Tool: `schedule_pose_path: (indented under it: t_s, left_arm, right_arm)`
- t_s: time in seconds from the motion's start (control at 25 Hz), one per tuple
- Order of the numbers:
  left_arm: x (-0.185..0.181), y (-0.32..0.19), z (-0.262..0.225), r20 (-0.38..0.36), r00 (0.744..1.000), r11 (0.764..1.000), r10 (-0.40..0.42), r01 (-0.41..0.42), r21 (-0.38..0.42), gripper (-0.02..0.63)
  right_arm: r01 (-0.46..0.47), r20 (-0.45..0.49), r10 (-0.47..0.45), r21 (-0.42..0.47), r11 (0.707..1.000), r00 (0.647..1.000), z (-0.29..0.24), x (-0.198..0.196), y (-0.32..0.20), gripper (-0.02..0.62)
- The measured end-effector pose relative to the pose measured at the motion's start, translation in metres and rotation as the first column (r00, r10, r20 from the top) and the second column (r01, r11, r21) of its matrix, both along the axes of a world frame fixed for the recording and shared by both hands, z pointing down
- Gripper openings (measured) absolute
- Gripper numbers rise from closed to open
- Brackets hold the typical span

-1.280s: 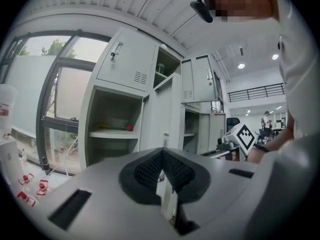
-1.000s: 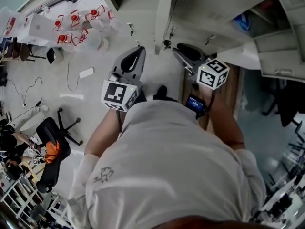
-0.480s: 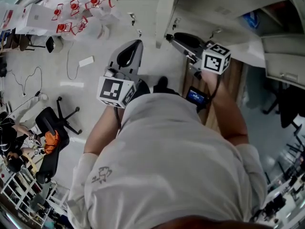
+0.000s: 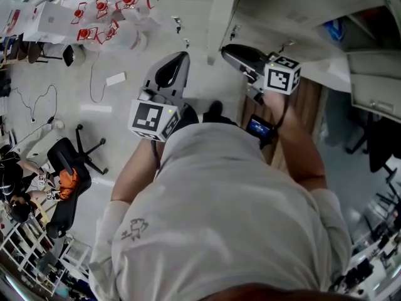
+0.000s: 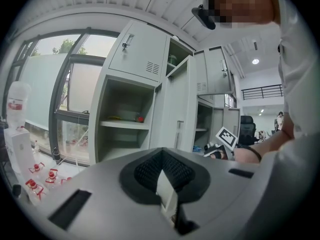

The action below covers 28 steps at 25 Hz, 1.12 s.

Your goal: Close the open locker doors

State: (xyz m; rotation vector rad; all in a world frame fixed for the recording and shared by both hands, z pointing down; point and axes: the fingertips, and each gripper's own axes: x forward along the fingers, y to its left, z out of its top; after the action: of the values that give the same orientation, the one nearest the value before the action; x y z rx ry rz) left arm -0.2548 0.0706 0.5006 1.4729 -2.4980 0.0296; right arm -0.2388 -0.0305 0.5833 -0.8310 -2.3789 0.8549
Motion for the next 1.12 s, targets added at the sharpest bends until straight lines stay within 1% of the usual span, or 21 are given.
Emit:
schedule_pose_path:
  t_s: [0.2, 0.24, 0.32, 0.44, 0.52, 0.64, 0.72, 0.8, 0.88, 1.0, 1.12]
  left_arm:
    - [-0.002, 0.000, 0.003, 0.002, 1.000, 1.000, -0.001, 0.001, 0.005, -0.005]
    - [-0.003, 0.000, 0.004, 0.001, 1.000, 1.000, -0.002, 0.002, 0.006, -0.005]
    - [-0.003, 0.001, 0.004, 0.003, 1.000, 1.000, -0.003, 0.003, 0.009, -0.005]
    - [-0.003, 0.005, 0.001, 0.004, 1.000, 1.000, -0.006, 0.006, 0.011, -0.005]
    - [-0.002, 0.006, 0.000, 0.003, 1.000, 1.000, -0.010, 0.010, 0.013, -0.005]
    - [-0.003, 0.007, -0.003, 0.007, 1.000, 1.000, -0.014, 0.014, 0.018, -0.005]
    - [-0.005, 0.007, -0.005, 0.012, 1.000, 1.000, -0.017, 0.017, 0.019, -0.005]
    - [-0.006, 0.009, -0.006, 0.015, 1.000, 1.000, -0.020, 0.020, 0.018, -0.005]
    - [-0.007, 0.011, -0.006, 0.021, 1.000, 1.000, -0.023, 0.022, 0.016, -0.005]
    - [-0.010, 0.012, -0.008, 0.048, 0.999, 1.000, -0.022, 0.022, 0.017, -0.005]
    - [-0.014, 0.016, -0.010, 0.045, 0.998, 0.999, -0.035, 0.034, 0.021, -0.005]
  right_arm:
    - [0.000, -0.041, -0.003, -0.076, 0.997, 0.999, 0.009, -0.003, 0.001, 0.105]
    - [0.003, -0.041, -0.007, -0.083, 0.997, 0.999, 0.011, -0.004, 0.001, 0.094]
    - [0.005, -0.045, -0.009, -0.096, 0.995, 0.999, 0.013, -0.004, 0.002, 0.092]
    - [0.012, -0.036, -0.018, -0.149, 0.989, 0.999, 0.005, -0.006, 0.009, 0.089]
    - [0.008, -0.051, -0.018, -0.182, 0.983, 0.999, 0.004, -0.007, 0.012, 0.087]
    - [-0.008, -0.107, -0.022, -0.277, 0.961, 0.994, 0.006, -0.007, 0.017, 0.085]
    - [-0.009, -0.114, -0.031, -0.328, 0.945, 0.993, 0.002, -0.009, 0.022, 0.083]
    - [-0.008, -0.106, -0.032, -0.356, 0.934, 0.994, -0.001, -0.011, 0.026, 0.082]
    - [-0.012, -0.111, -0.030, -0.364, 0.931, 0.993, -0.001, -0.012, 0.030, 0.081]
    - [-0.012, -0.113, -0.031, -0.358, 0.934, 0.993, 0.001, -0.015, 0.034, 0.081]
    - [-0.020, -0.114, -0.023, -0.362, 0.932, 0.993, 0.002, -0.022, 0.038, 0.081]
